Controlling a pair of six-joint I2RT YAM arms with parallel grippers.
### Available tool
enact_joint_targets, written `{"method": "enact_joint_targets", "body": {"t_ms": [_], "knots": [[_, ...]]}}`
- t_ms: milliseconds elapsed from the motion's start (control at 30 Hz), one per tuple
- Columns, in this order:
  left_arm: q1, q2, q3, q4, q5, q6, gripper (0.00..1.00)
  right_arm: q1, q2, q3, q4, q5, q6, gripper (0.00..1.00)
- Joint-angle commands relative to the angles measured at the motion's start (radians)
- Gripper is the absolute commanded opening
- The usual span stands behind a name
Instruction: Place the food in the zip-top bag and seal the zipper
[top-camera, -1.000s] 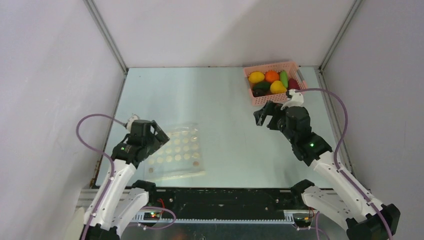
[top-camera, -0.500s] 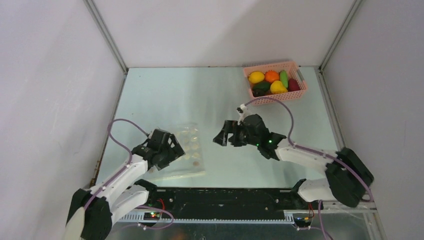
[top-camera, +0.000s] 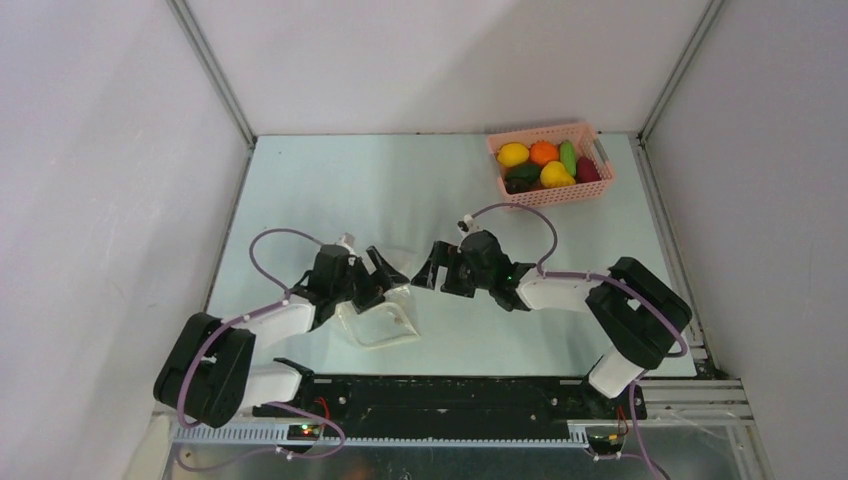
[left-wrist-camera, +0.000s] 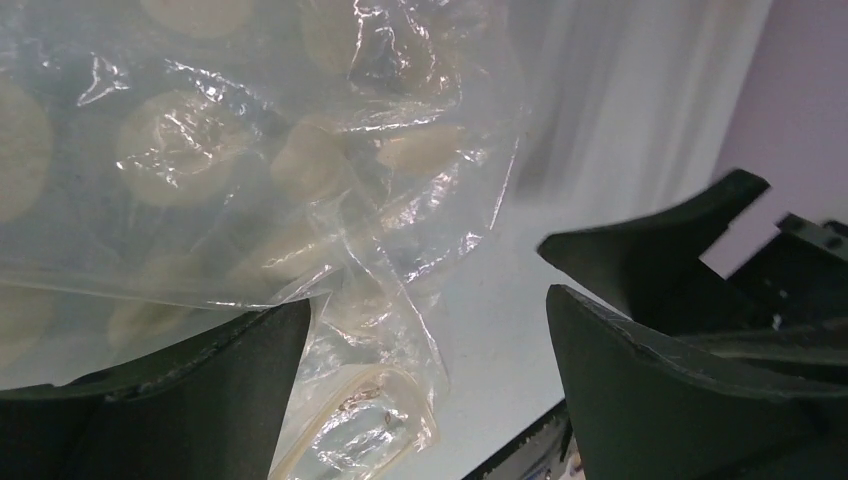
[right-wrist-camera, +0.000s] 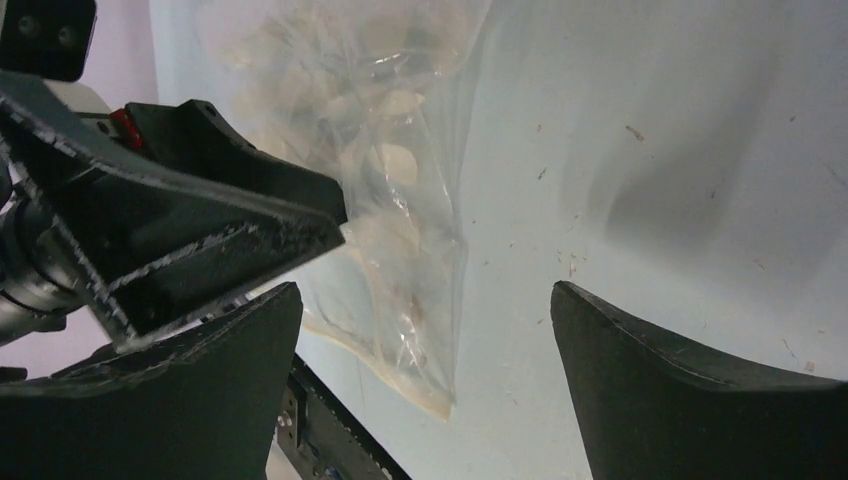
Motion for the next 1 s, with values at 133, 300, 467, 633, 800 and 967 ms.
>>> {"method": "enact_joint_targets", "body": {"t_ms": [133, 300, 467, 633, 800, 967], "knots": [[-0.012, 0.048, -0.067, 0.029, 0.102, -0.023, 0.98, 0.033, 0.084, 0.066, 0.092, -0.153, -0.144, 0.91], [-0.011, 0.033, -0.071, 0.017, 0.092, -0.034, 0.98, 0.153, -0.012, 0.063, -0.020, -0.030, -0.490, 0.91], [-0.011, 0.034, -0.071, 0.022, 0.087, -0.057, 0.98, 0.217, -0.026, 0.045, 0.032, -0.011, -0.578, 0.90], [-0.011, 0.013, -0.077, 0.024, 0.087, -0.071, 0.98, 0.301, 0.024, 0.041, 0.074, 0.042, -0.682, 0.90], [-0.012, -0.010, -0.072, 0.009, 0.088, -0.069, 0.98, 0.334, 0.071, 0.041, 0.113, 0.152, -0.723, 0.90], [-0.011, -0.019, -0.066, -0.006, 0.089, -0.061, 0.98, 0.337, 0.117, 0.067, 0.129, 0.195, -0.735, 0.79]]}}
